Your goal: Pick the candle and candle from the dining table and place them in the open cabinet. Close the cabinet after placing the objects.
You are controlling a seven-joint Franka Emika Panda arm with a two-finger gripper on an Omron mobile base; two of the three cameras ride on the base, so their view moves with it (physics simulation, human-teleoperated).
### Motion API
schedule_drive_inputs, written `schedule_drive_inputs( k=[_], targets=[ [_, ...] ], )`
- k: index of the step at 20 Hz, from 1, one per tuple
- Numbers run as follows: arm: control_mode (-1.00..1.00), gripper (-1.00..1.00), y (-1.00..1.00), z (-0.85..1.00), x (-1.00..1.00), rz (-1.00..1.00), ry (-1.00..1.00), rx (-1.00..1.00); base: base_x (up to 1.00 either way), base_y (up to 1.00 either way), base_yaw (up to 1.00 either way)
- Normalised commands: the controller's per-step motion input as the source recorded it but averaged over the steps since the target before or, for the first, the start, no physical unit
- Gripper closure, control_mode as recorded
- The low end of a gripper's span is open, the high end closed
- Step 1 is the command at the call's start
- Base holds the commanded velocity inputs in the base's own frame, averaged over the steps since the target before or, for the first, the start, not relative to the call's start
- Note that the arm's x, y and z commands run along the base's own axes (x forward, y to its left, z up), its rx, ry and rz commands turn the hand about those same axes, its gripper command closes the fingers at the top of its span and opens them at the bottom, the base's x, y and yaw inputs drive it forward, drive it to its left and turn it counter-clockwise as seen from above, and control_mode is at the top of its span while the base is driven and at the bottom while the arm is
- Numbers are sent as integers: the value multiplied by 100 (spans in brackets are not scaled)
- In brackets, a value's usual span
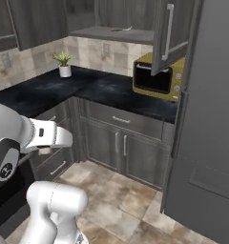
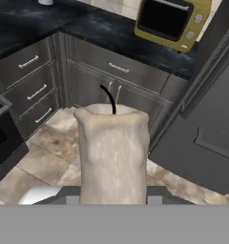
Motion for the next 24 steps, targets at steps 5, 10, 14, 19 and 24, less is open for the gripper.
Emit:
schedule_drive_inputs(
  k=[5, 10, 14, 19, 24],
  targets=[
    [100, 100, 0, 0, 0, 0, 0, 0, 70, 24, -22],
    [100, 100, 0, 0, 0, 0, 0, 0, 74, 24, -15],
    [100, 100, 0, 0, 0, 0, 0, 0, 61, 27, -13],
    [100, 100, 0, 0, 0, 0, 0, 0, 52, 30, -11],
    [100, 100, 0, 0, 0, 0, 0, 0, 48, 31, -13]
  ],
)
